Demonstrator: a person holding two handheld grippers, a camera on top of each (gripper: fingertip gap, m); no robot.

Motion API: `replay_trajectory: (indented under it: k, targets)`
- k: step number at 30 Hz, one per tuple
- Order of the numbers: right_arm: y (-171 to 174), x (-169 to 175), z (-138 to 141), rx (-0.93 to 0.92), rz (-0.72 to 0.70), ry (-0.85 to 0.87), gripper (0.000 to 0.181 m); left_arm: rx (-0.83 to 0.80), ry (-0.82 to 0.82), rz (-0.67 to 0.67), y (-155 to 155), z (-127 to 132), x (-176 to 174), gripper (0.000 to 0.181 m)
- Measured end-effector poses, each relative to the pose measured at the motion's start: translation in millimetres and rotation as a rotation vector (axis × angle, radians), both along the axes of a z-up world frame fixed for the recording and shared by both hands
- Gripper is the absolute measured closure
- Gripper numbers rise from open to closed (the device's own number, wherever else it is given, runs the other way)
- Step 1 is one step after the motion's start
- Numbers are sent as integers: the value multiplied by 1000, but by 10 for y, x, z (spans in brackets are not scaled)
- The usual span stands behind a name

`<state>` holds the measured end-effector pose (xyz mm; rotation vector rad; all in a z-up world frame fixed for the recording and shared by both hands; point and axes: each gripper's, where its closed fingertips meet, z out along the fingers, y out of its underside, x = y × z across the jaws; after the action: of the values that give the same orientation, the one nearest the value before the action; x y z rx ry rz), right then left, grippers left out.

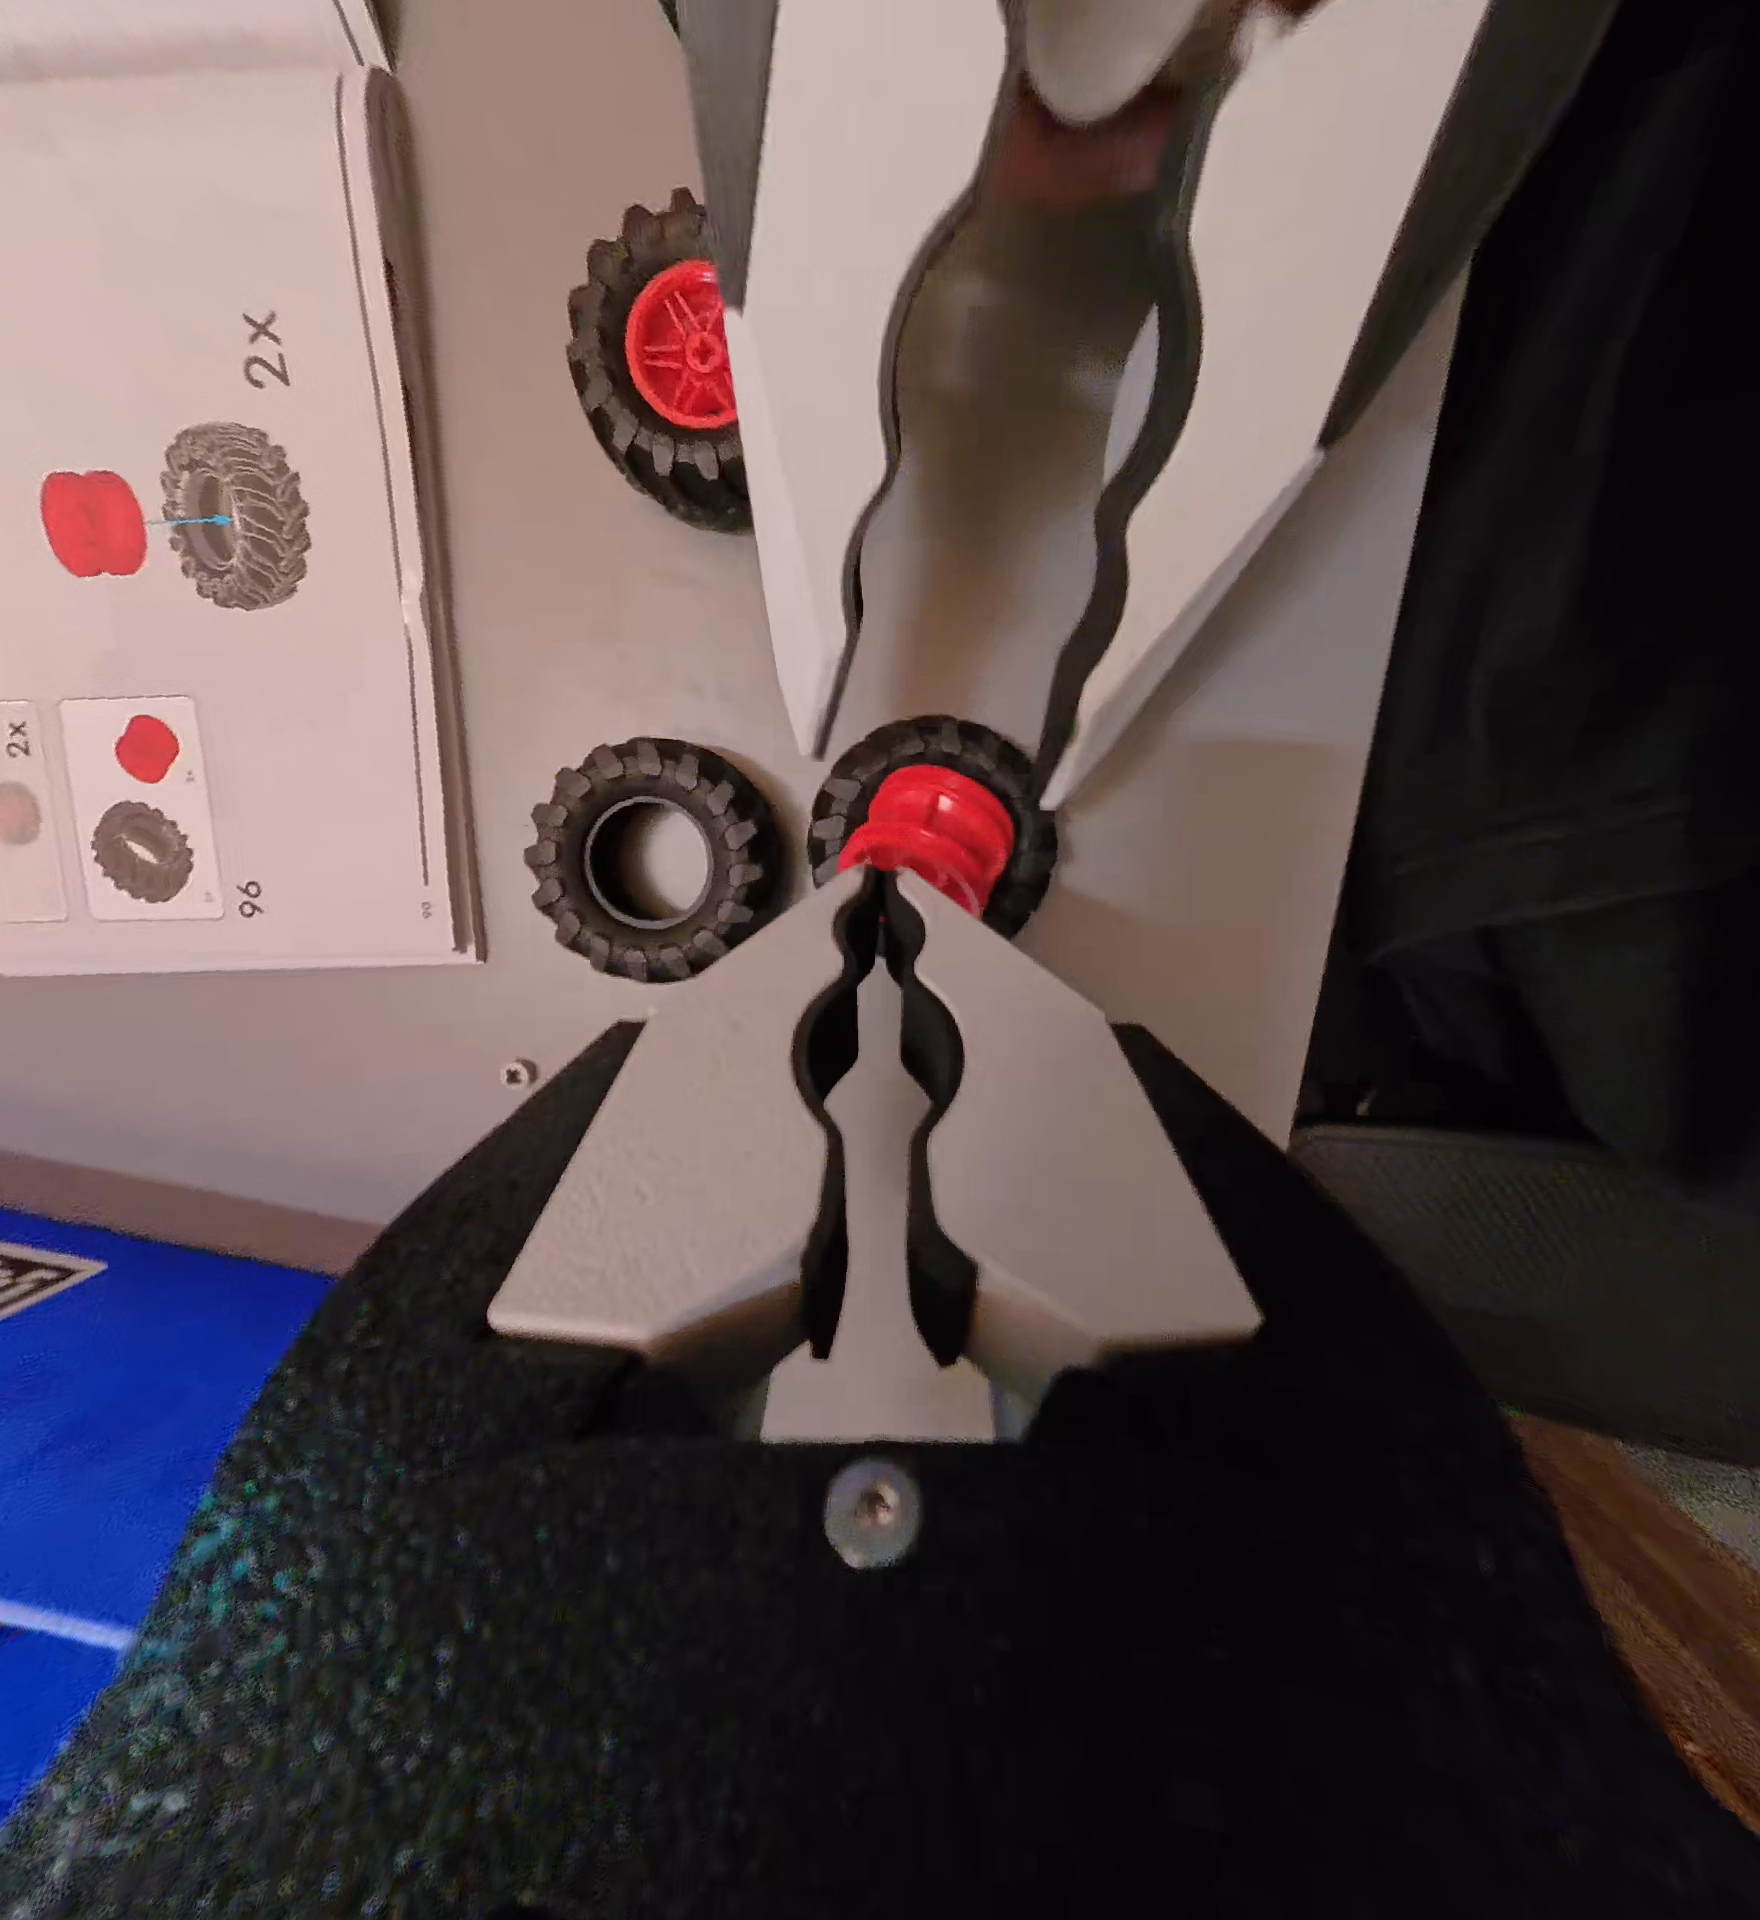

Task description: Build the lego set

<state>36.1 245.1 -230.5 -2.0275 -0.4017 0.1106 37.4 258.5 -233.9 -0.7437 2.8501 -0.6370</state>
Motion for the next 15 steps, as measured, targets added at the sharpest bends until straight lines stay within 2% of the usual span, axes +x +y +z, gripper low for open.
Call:
replay_trajectory:
  k: [1, 4, 8, 10, 15]
  targets:
    - [36, -19, 9, 4, -1, 8, 144, -8, 0, 14, 21, 21, -8, 181]
    - [49, -92, -62, -48, 36, 12, 163, -57, 8, 54, 68, 46, -41, 172]
    - [38, -92, -72, -39, 31, 4, 164, -158, 69, 80, 16, -48, -76, 152]
    - [9, -84, -97, -53, 26, 6, 165, -202, 80, 91, -32, -37, -58, 151]
    - [-6, -74, -143, -71, -5, 8, 167, -184, 84, 72, -113, -55, -46, 146]
